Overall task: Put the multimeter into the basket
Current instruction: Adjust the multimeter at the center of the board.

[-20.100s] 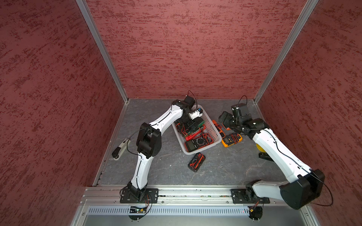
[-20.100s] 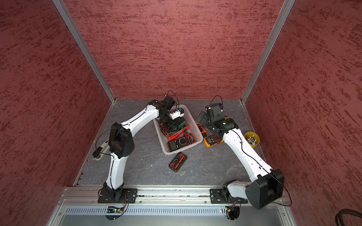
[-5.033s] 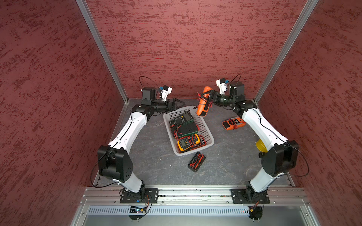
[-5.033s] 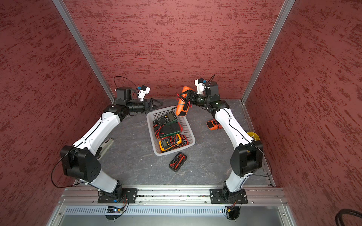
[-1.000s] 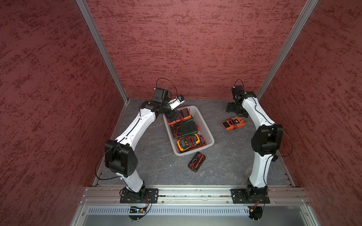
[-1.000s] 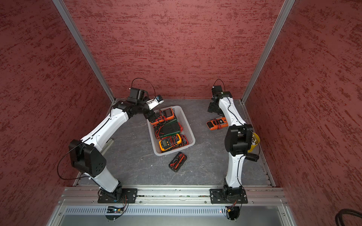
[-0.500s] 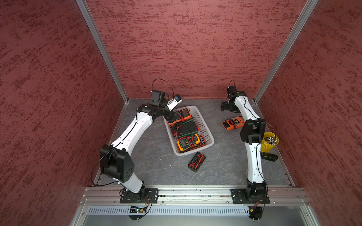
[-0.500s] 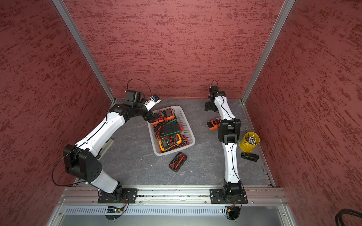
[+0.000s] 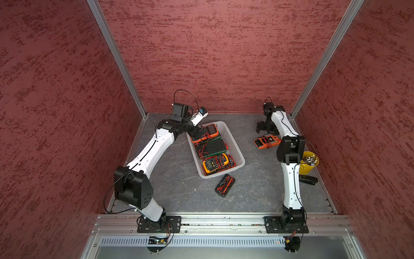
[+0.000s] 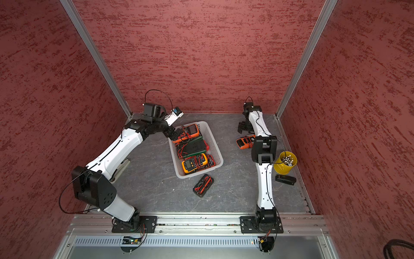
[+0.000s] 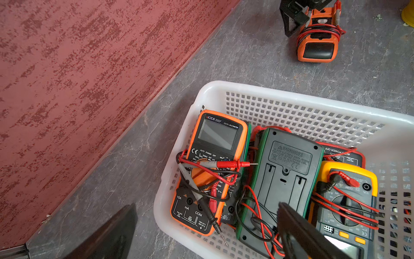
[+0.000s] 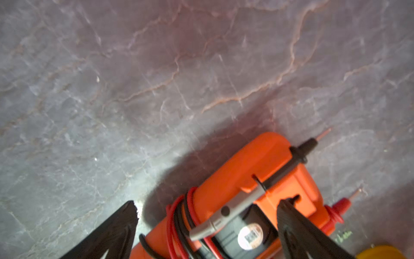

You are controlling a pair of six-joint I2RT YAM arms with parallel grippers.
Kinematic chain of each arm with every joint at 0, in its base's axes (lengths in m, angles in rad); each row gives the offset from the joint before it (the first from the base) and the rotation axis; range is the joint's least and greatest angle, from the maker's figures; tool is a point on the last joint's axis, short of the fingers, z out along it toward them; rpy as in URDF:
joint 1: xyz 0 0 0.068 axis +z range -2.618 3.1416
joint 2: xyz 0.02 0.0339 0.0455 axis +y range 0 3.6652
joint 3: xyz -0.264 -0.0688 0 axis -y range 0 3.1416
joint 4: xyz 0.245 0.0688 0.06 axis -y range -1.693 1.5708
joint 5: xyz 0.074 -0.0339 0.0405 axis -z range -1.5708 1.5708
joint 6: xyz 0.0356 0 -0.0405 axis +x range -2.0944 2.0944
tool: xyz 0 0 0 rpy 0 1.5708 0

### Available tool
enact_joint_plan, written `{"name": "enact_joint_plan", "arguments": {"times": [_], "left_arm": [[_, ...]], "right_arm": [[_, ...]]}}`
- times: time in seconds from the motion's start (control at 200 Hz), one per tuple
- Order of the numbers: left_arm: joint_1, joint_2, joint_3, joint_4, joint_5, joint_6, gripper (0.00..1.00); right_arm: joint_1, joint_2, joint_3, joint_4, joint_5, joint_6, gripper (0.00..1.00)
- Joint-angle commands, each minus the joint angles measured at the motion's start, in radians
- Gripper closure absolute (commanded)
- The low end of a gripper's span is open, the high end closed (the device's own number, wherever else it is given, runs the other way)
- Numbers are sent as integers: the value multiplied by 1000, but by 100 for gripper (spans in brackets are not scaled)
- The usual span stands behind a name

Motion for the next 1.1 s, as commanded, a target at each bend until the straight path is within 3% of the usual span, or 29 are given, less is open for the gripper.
{"name": "enact_joint_plan", "arguments": {"times": [0.0, 0.341, 0.736, 0.852, 1.092], "left_arm": [[-1, 22, 13, 6, 20, -14, 0], [-4, 27, 5, 6, 13, -3, 0], [-9, 17, -26, 14, -8, -5, 0], [-9, 16, -31, 20, -14, -3, 0], [-8, 31, -11, 30, 6, -4, 0]], "right_arm": [[-3, -63, -25, -74, 25, 36, 2], [-7, -245, -283, -36, -78, 131, 3], [-6, -552, -736, 197, -307, 273, 3], [-6, -611, -814, 234, -268, 305, 3], [-5, -560, -718, 245, -154, 400, 1]]}}
